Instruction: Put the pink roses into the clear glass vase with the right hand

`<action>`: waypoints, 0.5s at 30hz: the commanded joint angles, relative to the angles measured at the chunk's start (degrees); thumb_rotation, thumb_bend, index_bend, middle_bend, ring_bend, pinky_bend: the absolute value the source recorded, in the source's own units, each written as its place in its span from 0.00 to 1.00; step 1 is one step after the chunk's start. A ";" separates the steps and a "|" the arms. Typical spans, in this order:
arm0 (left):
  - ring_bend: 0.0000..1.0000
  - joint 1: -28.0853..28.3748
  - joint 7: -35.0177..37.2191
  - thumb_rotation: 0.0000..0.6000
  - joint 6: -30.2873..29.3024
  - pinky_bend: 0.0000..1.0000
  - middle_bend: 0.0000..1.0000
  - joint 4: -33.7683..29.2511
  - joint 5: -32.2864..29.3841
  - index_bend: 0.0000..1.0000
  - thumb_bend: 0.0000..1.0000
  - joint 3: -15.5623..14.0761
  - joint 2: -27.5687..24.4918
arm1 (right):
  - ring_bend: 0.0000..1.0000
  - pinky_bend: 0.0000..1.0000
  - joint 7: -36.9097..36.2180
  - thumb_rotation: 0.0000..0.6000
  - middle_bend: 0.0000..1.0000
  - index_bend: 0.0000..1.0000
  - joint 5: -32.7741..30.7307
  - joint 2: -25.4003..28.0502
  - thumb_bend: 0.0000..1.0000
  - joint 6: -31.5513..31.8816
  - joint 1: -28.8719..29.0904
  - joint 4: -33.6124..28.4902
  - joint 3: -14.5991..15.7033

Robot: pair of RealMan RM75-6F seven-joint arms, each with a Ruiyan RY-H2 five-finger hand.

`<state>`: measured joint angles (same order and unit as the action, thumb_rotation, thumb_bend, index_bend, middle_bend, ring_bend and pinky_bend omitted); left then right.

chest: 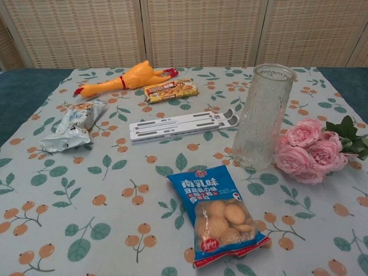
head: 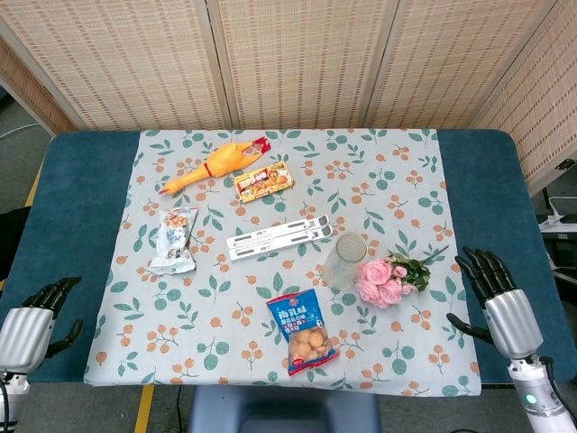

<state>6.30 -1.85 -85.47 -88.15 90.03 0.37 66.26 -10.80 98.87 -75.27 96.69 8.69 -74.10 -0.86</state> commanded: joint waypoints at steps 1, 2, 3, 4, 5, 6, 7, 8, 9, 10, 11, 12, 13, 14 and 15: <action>0.24 -0.01 -0.09 1.00 -0.07 0.44 0.19 -0.02 0.09 0.15 0.37 -0.02 0.02 | 0.00 0.09 0.17 1.00 0.02 0.06 -0.03 0.12 0.02 -0.43 0.08 -0.14 0.10; 0.24 0.00 -0.14 1.00 -0.09 0.44 0.19 -0.02 0.13 0.15 0.37 -0.02 0.04 | 0.00 0.09 0.21 1.00 0.02 0.06 -0.07 0.11 0.02 -0.65 0.14 -0.15 0.10; 0.24 -0.01 -0.16 1.00 -0.07 0.44 0.19 -0.03 0.15 0.15 0.37 -0.05 0.04 | 0.00 0.09 0.23 1.00 0.02 0.06 -0.09 0.14 0.02 -0.82 0.18 -0.18 0.12; 0.24 -0.01 -0.14 1.00 -0.03 0.44 0.19 -0.05 0.15 0.15 0.37 -0.08 0.01 | 0.00 0.09 0.27 1.00 0.02 0.06 -0.12 0.23 0.02 -1.08 0.23 -0.19 0.17; 0.24 0.05 -0.04 1.00 0.10 0.44 0.19 -0.12 0.14 0.15 0.37 -0.09 -0.01 | 0.00 0.10 0.59 1.00 0.04 0.06 -0.08 0.34 0.02 -1.25 0.39 -0.05 0.05; 0.24 0.13 0.14 1.00 0.19 0.44 0.19 -0.13 0.18 0.15 0.37 -0.08 -0.03 | 0.05 0.15 1.21 1.00 0.13 0.07 -0.01 0.27 0.02 -1.03 0.51 0.36 -0.26; 0.24 0.20 0.35 1.00 0.24 0.44 0.19 -0.09 0.25 0.15 0.37 -0.08 -0.06 | 0.10 0.19 2.02 1.00 0.18 0.07 0.13 0.01 0.02 -0.58 0.62 0.96 -0.66; 0.24 0.27 0.56 1.00 0.31 0.44 0.19 0.04 0.32 0.15 0.37 -0.09 -0.11 | 0.23 0.31 3.18 1.00 0.30 0.09 0.16 -0.43 0.02 -0.23 0.81 1.95 -1.19; 0.24 0.26 0.64 1.00 0.33 0.44 0.19 0.11 0.29 0.15 0.37 -0.10 -0.12 | 0.41 0.47 4.00 1.00 0.43 0.09 -0.29 -0.74 0.02 -0.41 0.88 2.37 -1.57; 0.24 0.22 0.73 1.00 0.34 0.44 0.19 0.17 0.25 0.15 0.37 -0.14 -0.15 | 0.55 0.60 4.70 1.00 0.52 0.07 -1.20 -0.97 0.02 -1.15 0.94 2.30 -1.90; 0.24 0.14 0.95 1.00 0.38 0.44 0.19 0.11 0.15 0.15 0.37 -0.22 -0.25 | 0.66 0.70 5.58 1.00 0.62 0.06 -2.46 -1.26 0.02 -2.26 1.25 1.94 -2.56; 0.24 0.05 1.14 1.00 0.37 0.44 0.19 -0.01 0.09 0.15 0.37 -0.28 -0.38 | 0.72 0.76 6.64 1.00 0.68 0.04 -3.16 -1.40 0.02 -3.34 1.74 1.86 -3.03; 0.24 -0.04 1.41 1.00 0.23 0.44 0.20 -0.25 0.09 0.15 0.37 -0.29 -0.62 | 0.75 0.78 8.38 1.00 0.70 0.04 -4.05 -1.09 0.02 -5.86 2.68 1.45 -3.27; 0.25 -0.12 1.57 1.00 0.01 0.44 0.20 -0.42 0.13 0.15 0.37 -0.26 -0.74 | 0.76 0.79 9.66 1.00 0.72 0.05 -4.73 -0.40 0.01 -8.38 3.54 0.50 -3.24; 0.25 -0.22 1.63 1.00 -0.36 0.44 0.21 -0.59 0.20 0.15 0.37 -0.16 -0.80 | 0.77 0.80 10.67 1.00 0.73 0.04 -5.27 0.73 0.01 -11.34 4.60 -1.00 -3.04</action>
<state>6.20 -0.35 -85.56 -88.56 90.19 0.15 65.57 -3.74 95.71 -75.88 91.63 10.87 -72.87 -3.29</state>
